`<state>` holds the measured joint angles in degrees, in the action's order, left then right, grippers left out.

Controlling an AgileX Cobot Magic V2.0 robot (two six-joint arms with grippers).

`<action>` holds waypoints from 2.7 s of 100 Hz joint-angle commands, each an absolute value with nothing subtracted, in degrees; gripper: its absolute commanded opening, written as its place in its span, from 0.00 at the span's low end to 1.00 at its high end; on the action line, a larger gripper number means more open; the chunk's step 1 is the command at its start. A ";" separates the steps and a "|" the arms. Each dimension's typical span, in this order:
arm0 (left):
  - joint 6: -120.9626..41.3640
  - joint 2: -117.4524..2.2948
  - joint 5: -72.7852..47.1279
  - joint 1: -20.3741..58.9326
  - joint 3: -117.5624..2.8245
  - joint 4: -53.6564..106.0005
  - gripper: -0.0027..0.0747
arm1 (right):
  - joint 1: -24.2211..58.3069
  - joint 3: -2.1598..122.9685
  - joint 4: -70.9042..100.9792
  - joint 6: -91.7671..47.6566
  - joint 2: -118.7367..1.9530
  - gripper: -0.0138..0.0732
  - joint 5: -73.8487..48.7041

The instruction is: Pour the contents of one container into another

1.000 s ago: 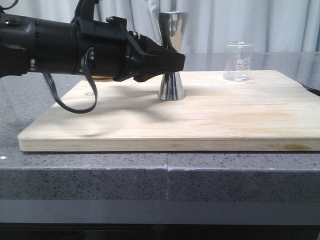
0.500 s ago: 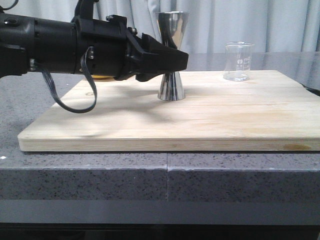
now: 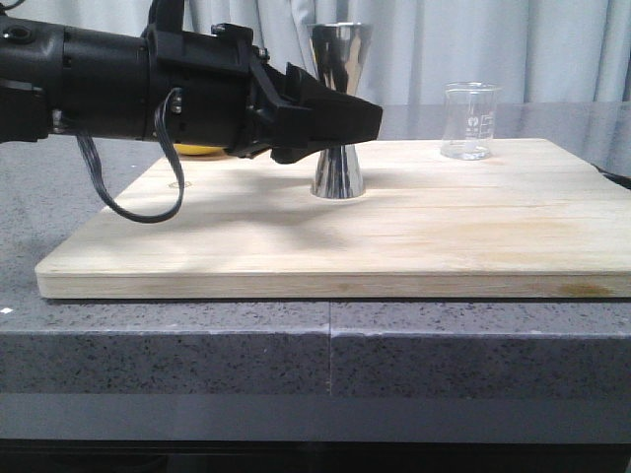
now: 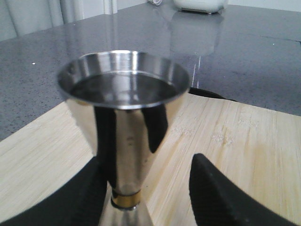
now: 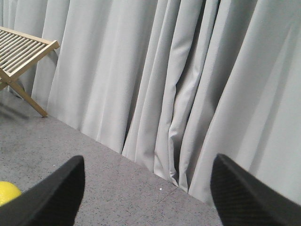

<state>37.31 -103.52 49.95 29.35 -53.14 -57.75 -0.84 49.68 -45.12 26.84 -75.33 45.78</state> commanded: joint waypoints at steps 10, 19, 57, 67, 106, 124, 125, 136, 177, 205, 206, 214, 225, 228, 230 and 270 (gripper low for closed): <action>37.67 -100.19 51.58 29.39 -54.45 -56.11 0.51 | -1.21 51.17 -43.07 26.93 -73.43 0.74 48.70; 37.67 -100.19 51.31 29.10 -54.45 -56.37 0.51 | -1.21 51.17 -43.07 26.93 -73.43 0.74 48.70; 37.73 -100.19 51.66 27.12 -54.45 -56.77 0.51 | -1.21 51.17 -43.07 26.93 -73.43 0.74 48.23; 38.48 -100.19 51.66 27.12 -54.45 -57.58 0.51 | -1.21 51.17 -43.07 26.93 -73.43 0.74 48.13; 40.36 -98.70 51.42 26.94 -54.45 -59.87 0.51 | -1.21 51.17 -43.07 26.93 -73.43 0.74 47.88; 43.86 -96.66 51.25 25.33 -54.45 -63.42 0.51 | -1.21 51.17 -43.07 26.93 -73.43 0.74 47.88; 43.99 -96.57 51.25 25.17 -54.45 -63.58 0.51 | -1.21 51.17 -43.07 26.93 -73.43 0.74 47.88; 46.67 -95.64 51.48 24.07 -54.45 -66.94 0.51 | -1.21 51.17 -43.07 26.93 -73.43 0.74 47.78; 52.79 -93.54 53.27 19.54 -54.45 -71.15 0.51 | -1.21 51.17 -42.97 26.93 -73.43 0.74 46.37; 52.90 -88.28 53.27 14.34 -54.45 -71.15 0.51 | -1.55 51.29 -40.11 26.93 -73.43 0.74 43.26; 52.90 -88.11 53.27 14.16 -54.45 -71.15 0.51 | -1.68 51.29 -40.11 26.93 -73.43 0.74 43.26; 54.10 -86.24 53.27 11.98 -54.45 -71.15 0.51 | -2.98 51.29 -39.74 26.93 -73.43 0.74 43.14; 56.45 -83.77 53.27 8.57 -54.45 -71.02 0.51 | -5.42 51.29 -39.74 26.93 -73.43 0.74 42.71; 57.15 -82.94 53.27 7.72 -54.45 -70.86 0.51 | -5.96 51.29 -39.23 26.93 -73.31 0.74 42.43; 57.45 -82.62 53.27 7.07 -54.45 -70.60 0.51 | -6.34 51.29 -39.03 26.93 -73.30 0.74 41.89; 60.22 -72.87 53.05 -2.51 -54.45 -61.47 0.51 | -8.76 51.29 -38.31 26.93 -68.81 0.74 33.96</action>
<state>59.46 -76.80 50.56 -1.10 -53.04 -67.35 -8.34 49.68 -40.14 26.94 -71.81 33.47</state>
